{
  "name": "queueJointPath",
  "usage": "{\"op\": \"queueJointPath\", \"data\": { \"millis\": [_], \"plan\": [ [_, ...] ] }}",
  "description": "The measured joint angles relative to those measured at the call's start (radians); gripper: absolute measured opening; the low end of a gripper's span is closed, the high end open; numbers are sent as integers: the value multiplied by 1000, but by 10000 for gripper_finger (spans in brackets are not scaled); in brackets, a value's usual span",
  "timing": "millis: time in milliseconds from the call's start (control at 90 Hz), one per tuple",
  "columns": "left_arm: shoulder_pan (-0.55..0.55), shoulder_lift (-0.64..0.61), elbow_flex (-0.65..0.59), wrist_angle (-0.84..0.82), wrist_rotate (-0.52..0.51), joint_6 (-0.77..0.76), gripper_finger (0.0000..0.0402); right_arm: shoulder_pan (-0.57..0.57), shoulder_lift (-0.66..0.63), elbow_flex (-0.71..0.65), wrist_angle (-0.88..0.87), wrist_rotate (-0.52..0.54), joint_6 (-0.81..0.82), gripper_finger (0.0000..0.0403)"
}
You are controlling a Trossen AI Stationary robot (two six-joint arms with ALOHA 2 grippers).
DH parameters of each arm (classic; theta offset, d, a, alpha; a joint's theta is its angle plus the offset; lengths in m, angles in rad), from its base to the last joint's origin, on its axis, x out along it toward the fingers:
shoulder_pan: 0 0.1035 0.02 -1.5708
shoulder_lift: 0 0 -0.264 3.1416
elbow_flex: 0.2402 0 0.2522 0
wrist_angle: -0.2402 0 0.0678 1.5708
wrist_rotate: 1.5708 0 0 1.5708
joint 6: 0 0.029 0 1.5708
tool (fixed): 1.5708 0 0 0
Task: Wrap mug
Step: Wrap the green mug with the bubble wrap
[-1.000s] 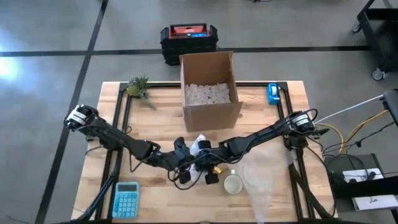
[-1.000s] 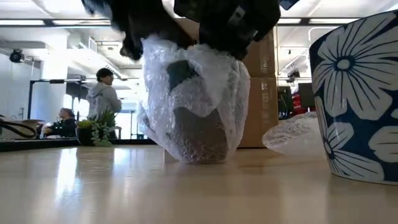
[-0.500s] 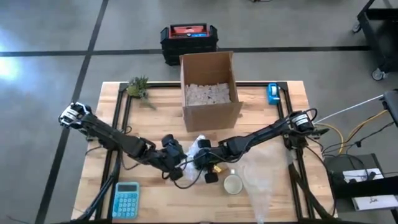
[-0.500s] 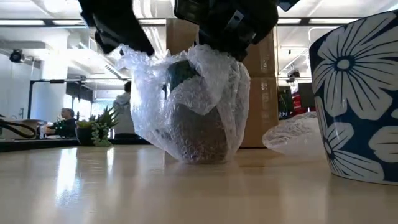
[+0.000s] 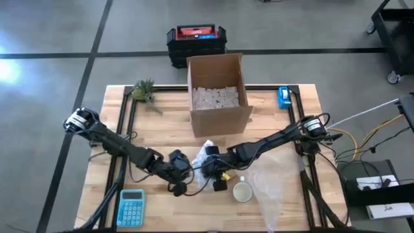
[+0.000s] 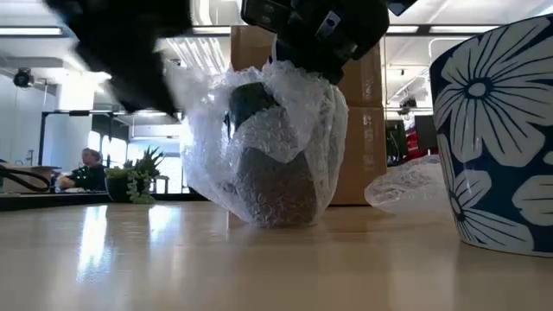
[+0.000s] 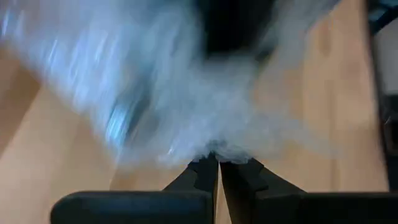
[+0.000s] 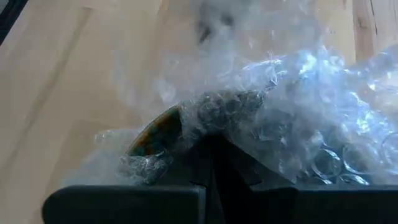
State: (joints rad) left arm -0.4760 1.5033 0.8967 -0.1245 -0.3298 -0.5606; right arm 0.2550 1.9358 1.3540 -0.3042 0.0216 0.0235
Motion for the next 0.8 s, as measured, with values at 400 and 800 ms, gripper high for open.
{"op": "queueJointPath", "data": {
  "millis": [400,800],
  "plan": [
    [64,39,42,107,-59,115,1,0,1,-1,7,-7,0,2],
    [82,127,42,147,-65,108,1,-1,-117,13,-185,6,-6,2]
  ]
}}
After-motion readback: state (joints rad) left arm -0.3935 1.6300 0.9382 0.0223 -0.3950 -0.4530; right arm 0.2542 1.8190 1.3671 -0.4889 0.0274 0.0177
